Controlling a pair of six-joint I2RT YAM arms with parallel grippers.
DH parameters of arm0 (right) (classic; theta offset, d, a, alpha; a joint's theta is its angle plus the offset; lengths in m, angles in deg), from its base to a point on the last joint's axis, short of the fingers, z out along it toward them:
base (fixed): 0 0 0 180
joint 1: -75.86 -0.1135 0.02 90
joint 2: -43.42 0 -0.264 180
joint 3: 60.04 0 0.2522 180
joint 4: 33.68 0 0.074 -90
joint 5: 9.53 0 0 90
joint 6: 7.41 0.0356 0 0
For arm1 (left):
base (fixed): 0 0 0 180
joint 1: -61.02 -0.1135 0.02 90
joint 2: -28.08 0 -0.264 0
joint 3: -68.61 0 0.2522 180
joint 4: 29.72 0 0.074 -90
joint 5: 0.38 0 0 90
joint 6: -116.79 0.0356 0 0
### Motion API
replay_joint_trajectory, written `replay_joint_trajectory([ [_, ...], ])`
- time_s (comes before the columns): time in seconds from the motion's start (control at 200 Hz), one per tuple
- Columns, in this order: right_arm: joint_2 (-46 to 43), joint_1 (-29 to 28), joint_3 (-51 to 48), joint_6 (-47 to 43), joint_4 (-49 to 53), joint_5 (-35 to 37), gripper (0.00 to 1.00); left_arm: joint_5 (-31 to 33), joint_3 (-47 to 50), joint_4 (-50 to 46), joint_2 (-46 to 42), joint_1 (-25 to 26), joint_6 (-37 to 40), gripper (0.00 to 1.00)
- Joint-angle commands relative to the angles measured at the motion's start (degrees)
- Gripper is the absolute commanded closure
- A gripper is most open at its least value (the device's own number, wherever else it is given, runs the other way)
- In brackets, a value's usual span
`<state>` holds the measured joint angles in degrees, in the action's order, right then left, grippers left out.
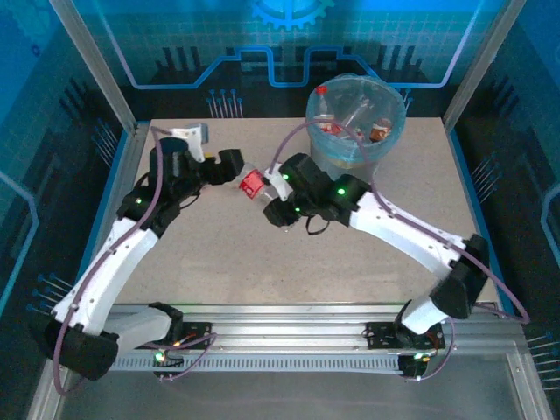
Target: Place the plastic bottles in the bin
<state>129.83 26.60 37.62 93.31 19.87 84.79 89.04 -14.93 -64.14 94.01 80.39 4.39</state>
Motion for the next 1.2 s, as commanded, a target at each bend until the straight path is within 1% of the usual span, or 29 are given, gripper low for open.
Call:
replay_joint_trajectory([
  [0.0, -6.46, 1.56, -3.37, -0.40, -5.12, 2.57, 0.58, -4.65, -5.19, 2.40, 3.07, 2.51, -3.82, 0.17],
  [0.095, -11.29, 2.40, -6.08, -1.62, -6.20, 3.75, 0.58, -8.35, -8.32, 5.06, 5.96, 5.10, -5.11, 0.19],
  [0.17, -14.74, 2.89, -7.66, -2.48, -6.48, 4.88, 0.58, -12.27, -11.79, 6.06, 9.01, 7.78, -4.20, 0.19],
  [0.245, -18.40, 3.35, -9.24, -2.72, -6.48, 5.77, 0.58, -14.80, -15.83, 6.01, 12.25, 10.47, -3.48, 0.19],
  [0.45, -27.73, 4.90, -13.04, -3.08, -6.33, 9.39, 0.59, -17.02, -24.51, 6.41, 20.03, 14.90, -3.88, 0.22],
  [0.605, -33.07, 6.57, -14.79, -4.47, -5.06, 12.72, 0.61, -20.79, -31.32, 8.25, 25.98, 17.83, -4.24, 0.25],
  [0.76, -38.00, 8.78, -17.34, -5.40, -5.44, 13.23, 0.61, -22.43, -38.84, 6.94, 31.52, 18.67, -7.05, 0.33],
  [0.805, -39.07, 9.38, -18.45, -5.67, -6.09, 13.02, 0.61, -22.75, -39.25, 7.60, 32.09, 18.63, -7.94, 0.35],
  [0.925, -40.68, 10.64, -19.64, -5.71, -6.49, 12.36, 0.61, -23.80, -39.21, 9.45, 33.15, 18.58, -9.70, 0.46],
  [1.005, -40.88, 11.27, -19.68, -5.73, -6.07, 12.77, 0.62, -24.31, -39.20, 9.85, 33.83, 18.68, -10.42, 0.50],
  [1.111, -40.64, 12.30, -19.34, -5.92, -5.45, 12.99, 0.62, -24.26, -38.62, 10.12, 33.91, 18.61, -10.44, 0.48],
  [1.136, -40.56, 12.47, -19.30, -5.92, -5.43, 13.21, 0.62, -23.97, -38.51, 10.12, 33.81, 18.62, -10.27, 0.44],
  [1.196, -40.08, 13.10, -19.23, -6.20, -5.17, 13.80, 0.62, -23.18, -38.33, 10.01, 33.69, 18.68, -9.88, 0.32],
])
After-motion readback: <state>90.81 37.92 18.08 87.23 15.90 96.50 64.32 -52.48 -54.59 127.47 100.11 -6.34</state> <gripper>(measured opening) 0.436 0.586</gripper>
